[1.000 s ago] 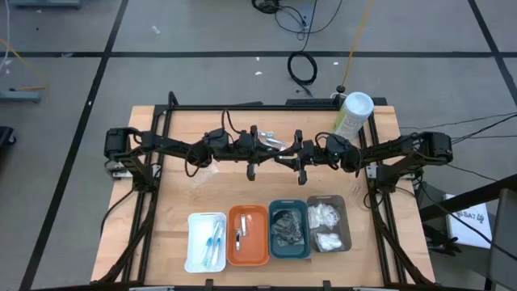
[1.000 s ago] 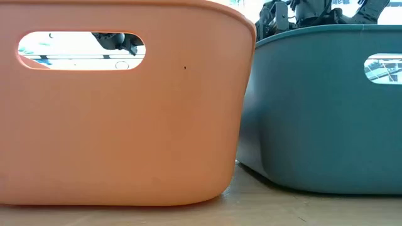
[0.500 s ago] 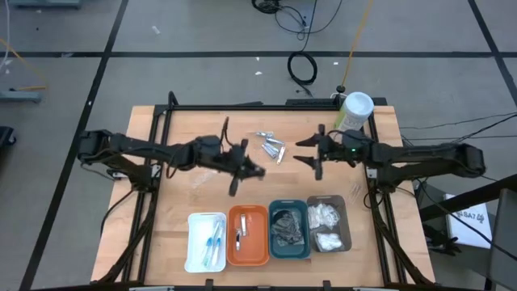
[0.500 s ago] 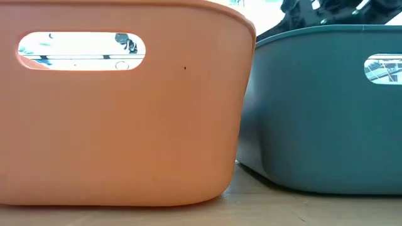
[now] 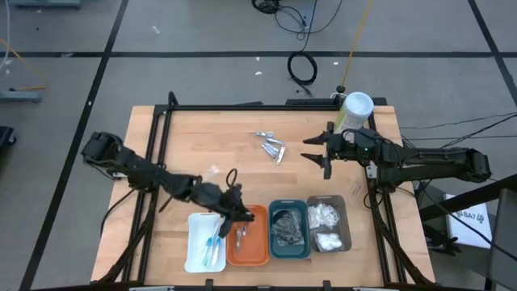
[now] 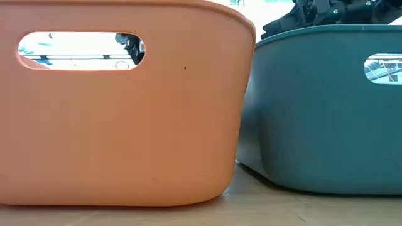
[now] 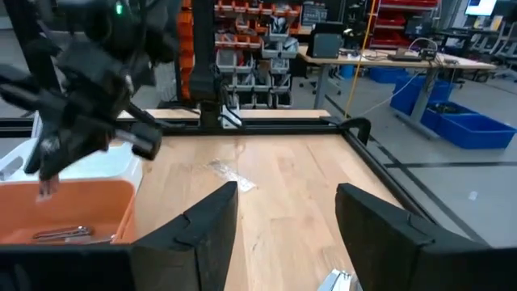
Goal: Pick & Place Travel size toiletries
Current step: Put the silver nail cutter into the orange bin
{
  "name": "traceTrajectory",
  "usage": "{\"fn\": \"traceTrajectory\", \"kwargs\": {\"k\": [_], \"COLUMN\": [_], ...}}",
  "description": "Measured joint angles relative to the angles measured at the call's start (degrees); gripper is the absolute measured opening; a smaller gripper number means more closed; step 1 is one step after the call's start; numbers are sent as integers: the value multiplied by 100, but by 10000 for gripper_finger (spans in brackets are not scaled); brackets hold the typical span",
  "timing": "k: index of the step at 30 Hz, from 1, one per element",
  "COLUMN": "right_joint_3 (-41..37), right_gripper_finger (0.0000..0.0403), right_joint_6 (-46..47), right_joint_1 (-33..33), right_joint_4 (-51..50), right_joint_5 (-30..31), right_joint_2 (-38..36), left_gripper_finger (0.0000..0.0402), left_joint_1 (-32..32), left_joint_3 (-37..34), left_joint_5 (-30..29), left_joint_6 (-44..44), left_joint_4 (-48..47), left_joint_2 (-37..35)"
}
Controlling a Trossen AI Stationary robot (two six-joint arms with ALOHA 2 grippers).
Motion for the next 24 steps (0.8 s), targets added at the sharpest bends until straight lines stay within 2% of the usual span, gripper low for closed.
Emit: {"fn": "traceTrajectory", "kwargs": {"k": [5, 12, 16, 24], "right_joint_3": [-8, -3, -4, -4], "right_gripper_finger": [196, 196, 196, 196], "right_joint_6": [10, 134, 172, 217], "right_joint_1": [0, 2, 2, 4], "right_joint_4": [70, 118, 119, 123], "right_joint_5": [-1, -25, -28, -29], "right_joint_2": [119, 257, 253, 255], "left_gripper_finger": [12, 53, 94, 207], "left_joint_1": [-345, -276, -172, -120], "left_joint_3": [-250, -267, -265, -267], "left_joint_5": [-155, 247, 426, 607], "left_joint_6": [-1024, -1827, -1892, -1863], "left_joint_4": [962, 990, 860, 718], "left_joint_2": [560, 834, 834, 834]}}
